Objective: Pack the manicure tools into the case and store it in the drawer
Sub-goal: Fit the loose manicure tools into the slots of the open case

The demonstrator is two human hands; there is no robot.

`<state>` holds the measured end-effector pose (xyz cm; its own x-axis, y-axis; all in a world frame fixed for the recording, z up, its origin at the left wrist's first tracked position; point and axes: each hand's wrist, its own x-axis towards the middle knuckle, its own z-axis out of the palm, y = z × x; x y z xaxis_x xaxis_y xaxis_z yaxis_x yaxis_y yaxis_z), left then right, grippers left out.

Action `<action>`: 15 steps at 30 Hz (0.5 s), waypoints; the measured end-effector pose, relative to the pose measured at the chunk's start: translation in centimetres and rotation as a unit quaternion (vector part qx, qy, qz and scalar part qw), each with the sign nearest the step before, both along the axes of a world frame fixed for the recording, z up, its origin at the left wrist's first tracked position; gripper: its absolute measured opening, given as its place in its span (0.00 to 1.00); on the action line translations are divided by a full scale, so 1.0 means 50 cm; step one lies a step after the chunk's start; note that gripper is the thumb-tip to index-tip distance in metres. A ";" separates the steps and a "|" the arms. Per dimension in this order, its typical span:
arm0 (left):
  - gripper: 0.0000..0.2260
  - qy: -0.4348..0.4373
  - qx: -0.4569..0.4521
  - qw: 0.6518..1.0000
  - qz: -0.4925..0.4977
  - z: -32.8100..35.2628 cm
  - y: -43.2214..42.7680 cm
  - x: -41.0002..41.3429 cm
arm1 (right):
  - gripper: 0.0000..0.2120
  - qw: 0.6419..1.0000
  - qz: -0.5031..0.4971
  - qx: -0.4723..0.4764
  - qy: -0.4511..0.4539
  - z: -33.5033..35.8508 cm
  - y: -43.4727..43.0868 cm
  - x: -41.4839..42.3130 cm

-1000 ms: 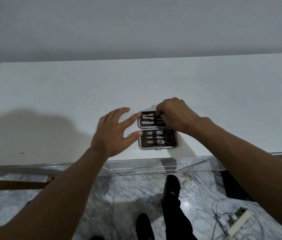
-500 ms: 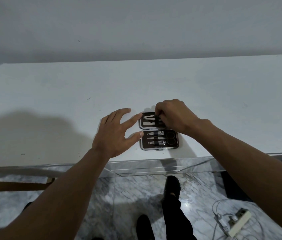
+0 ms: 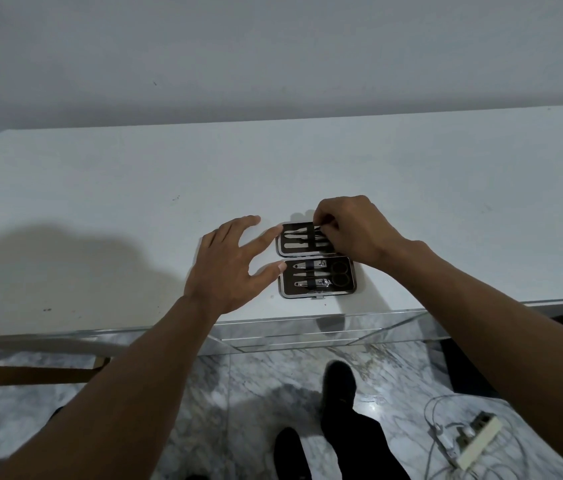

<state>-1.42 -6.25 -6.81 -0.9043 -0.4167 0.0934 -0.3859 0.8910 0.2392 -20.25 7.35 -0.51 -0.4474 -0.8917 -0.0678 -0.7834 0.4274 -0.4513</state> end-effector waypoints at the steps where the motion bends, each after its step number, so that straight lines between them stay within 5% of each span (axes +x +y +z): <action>1: 0.26 -0.003 0.000 1.000 -0.001 0.001 0.000 0.000 | 0.10 1.000 -0.008 -0.008 -0.006 0.003 0.005 -0.001; 7: 0.27 -0.012 -0.001 1.000 0.004 -0.002 0.003 0.001 | 0.09 0.995 -0.087 -0.008 -0.054 0.017 0.048 -0.017; 15: 0.29 -0.033 0.018 0.999 -0.002 0.003 0.009 0.002 | 0.25 0.969 -0.124 0.077 -0.198 0.009 0.106 -0.003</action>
<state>-1.32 -5.80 -6.68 -0.9095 -0.4154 0.0179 -0.3988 0.8837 0.2452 -20.40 12.66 -0.07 -0.5579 -0.7259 -0.4024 -0.4265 0.6667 -0.6113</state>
